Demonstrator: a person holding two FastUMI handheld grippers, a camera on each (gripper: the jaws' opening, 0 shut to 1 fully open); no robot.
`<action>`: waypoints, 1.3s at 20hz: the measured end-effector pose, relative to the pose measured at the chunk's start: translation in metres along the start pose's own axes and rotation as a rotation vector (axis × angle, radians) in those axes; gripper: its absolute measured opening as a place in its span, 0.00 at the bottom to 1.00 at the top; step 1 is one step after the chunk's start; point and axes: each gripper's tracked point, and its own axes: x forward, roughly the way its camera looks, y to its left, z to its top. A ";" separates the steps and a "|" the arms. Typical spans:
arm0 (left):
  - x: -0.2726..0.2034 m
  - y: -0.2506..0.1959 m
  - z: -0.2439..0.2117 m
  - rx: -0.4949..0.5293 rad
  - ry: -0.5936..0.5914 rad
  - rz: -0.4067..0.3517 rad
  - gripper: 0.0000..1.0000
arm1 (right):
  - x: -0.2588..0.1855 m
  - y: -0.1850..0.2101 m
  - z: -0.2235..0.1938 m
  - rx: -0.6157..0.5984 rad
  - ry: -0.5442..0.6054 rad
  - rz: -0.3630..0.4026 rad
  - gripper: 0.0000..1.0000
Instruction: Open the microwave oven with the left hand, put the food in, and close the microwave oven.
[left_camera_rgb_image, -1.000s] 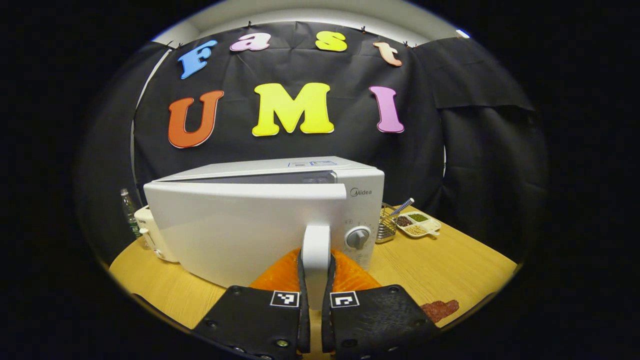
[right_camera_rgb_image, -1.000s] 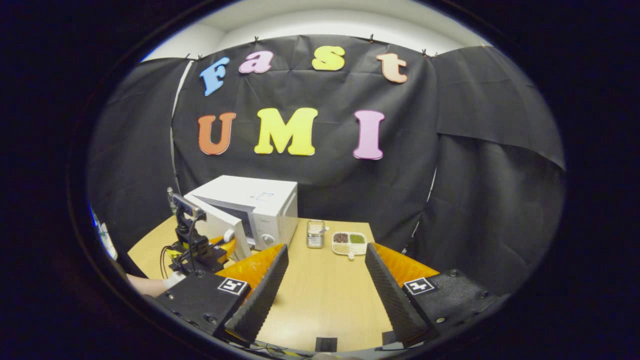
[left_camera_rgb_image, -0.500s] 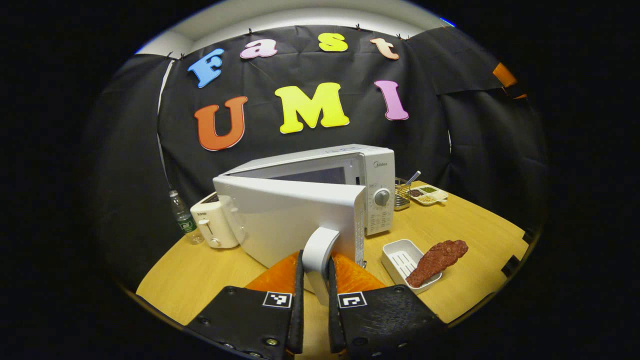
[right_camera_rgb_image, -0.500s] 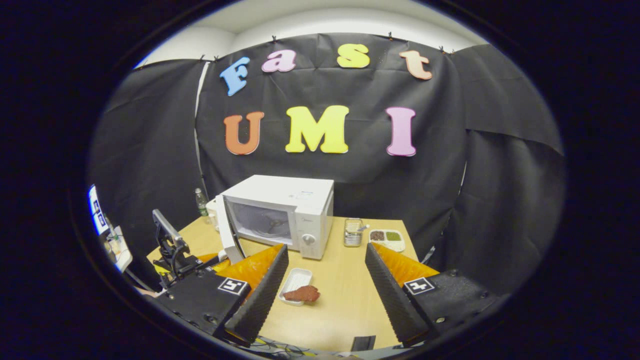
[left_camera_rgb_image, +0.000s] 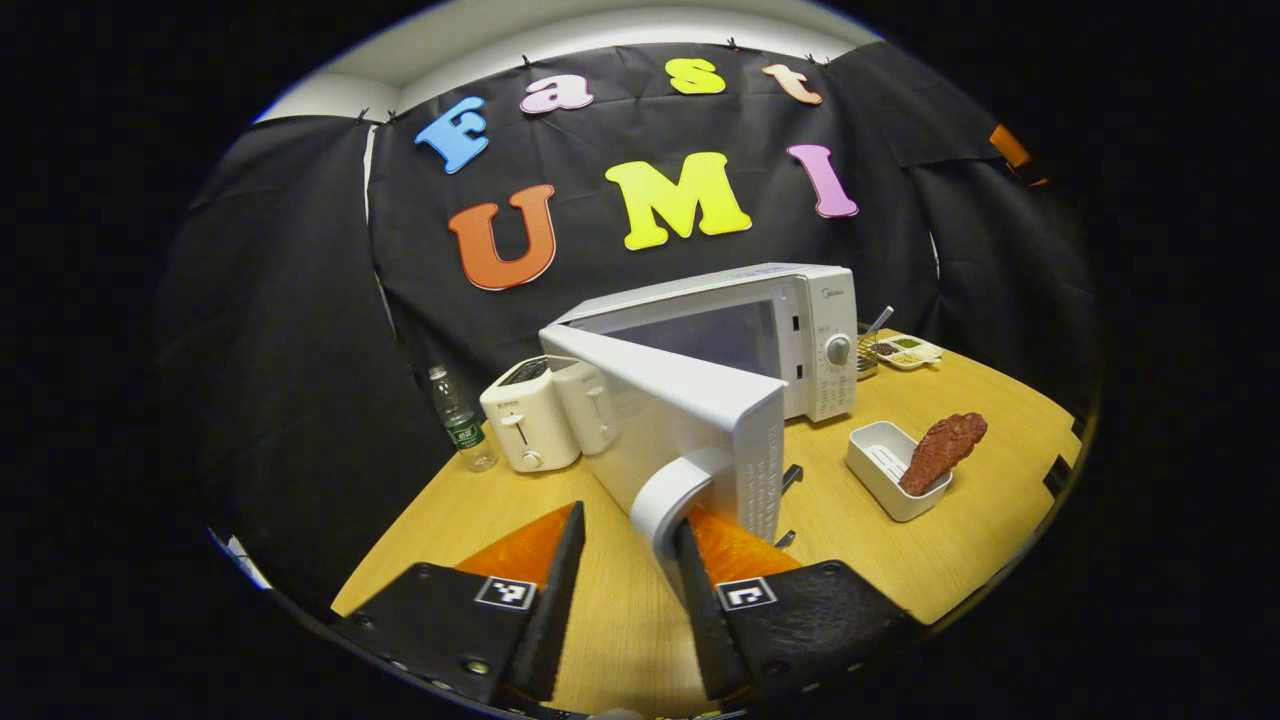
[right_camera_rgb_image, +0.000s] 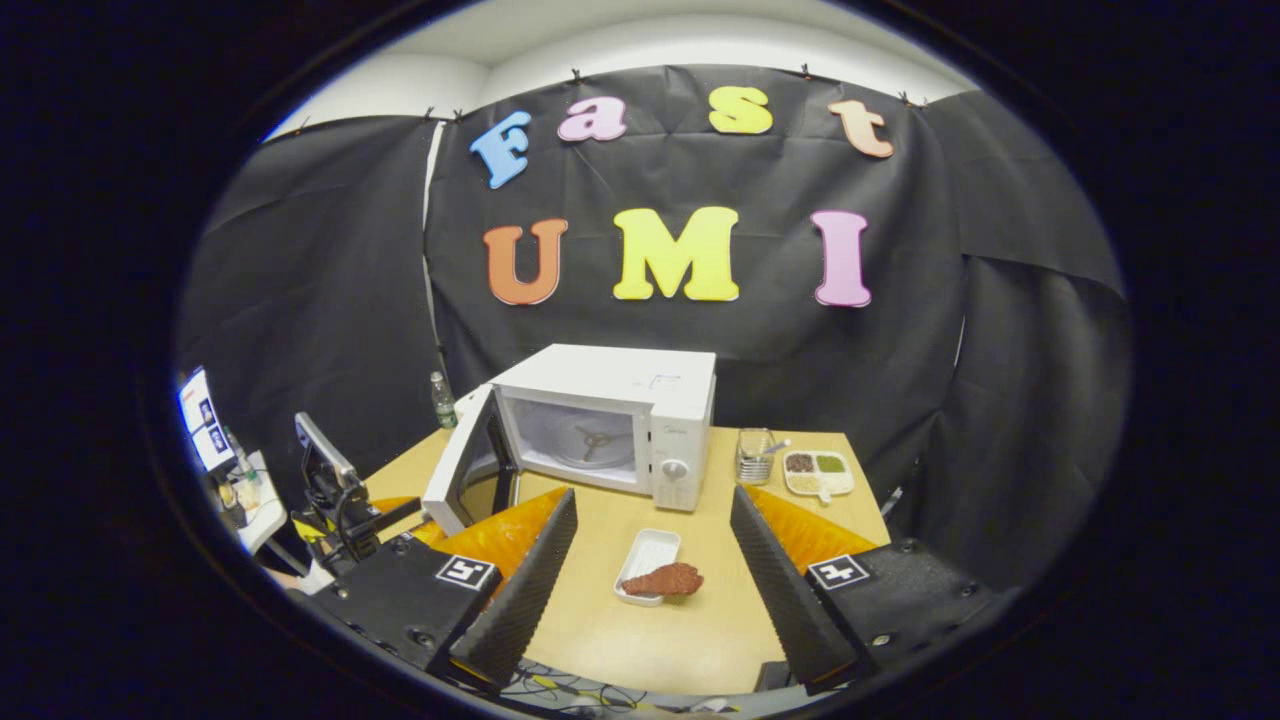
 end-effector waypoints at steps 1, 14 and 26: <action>-0.001 0.006 -0.001 -0.020 0.006 0.001 0.76 | 0.000 0.002 -0.001 0.006 -0.002 0.000 0.99; -0.039 0.082 -0.031 -0.055 0.079 0.122 0.95 | 0.032 -0.009 -0.052 0.022 0.066 0.005 0.99; -0.099 0.072 -0.022 -0.135 0.158 0.245 0.95 | 0.157 -0.068 -0.194 0.238 0.390 0.163 0.96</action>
